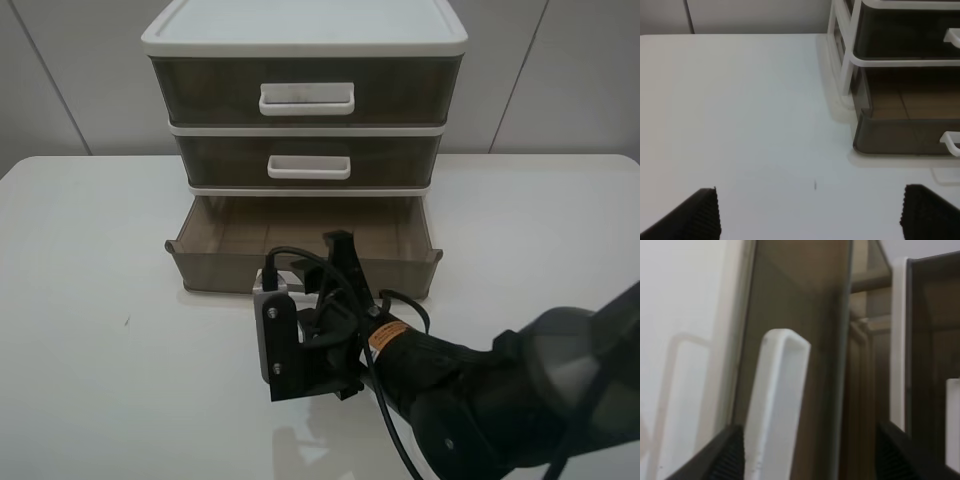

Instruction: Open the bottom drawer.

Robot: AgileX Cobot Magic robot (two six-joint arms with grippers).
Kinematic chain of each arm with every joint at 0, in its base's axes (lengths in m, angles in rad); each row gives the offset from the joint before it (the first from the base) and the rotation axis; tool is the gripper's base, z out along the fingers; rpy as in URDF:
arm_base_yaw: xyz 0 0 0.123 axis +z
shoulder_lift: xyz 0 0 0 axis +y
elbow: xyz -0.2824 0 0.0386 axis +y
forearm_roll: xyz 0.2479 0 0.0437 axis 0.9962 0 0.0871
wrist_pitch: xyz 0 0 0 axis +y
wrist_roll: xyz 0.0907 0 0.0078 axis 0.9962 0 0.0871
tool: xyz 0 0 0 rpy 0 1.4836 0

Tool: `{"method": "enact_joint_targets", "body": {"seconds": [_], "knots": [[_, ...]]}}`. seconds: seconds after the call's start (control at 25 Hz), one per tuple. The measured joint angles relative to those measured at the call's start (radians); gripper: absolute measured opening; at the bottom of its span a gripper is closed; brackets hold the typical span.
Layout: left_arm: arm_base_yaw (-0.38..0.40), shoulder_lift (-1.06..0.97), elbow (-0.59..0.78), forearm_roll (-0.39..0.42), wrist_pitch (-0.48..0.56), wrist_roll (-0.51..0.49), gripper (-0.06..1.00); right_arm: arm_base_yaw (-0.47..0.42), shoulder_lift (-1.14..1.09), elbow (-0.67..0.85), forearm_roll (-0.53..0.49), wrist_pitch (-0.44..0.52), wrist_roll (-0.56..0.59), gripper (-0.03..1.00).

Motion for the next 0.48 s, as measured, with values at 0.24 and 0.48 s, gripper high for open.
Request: {"method": "enact_joint_targets", "body": {"seconds": [0.24, 0.48], "knots": [[0.0, 0.0, 0.0, 0.0, 0.0, 0.0, 0.74, 0.067, -0.175, 0.003, 0.168, -0.007, -0.014, 0.56], [0.0, 0.0, 0.0, 0.001, 0.0, 0.0, 0.74, 0.011, -0.364, 0.016, 0.23, 0.156, 0.026, 0.56]]}}
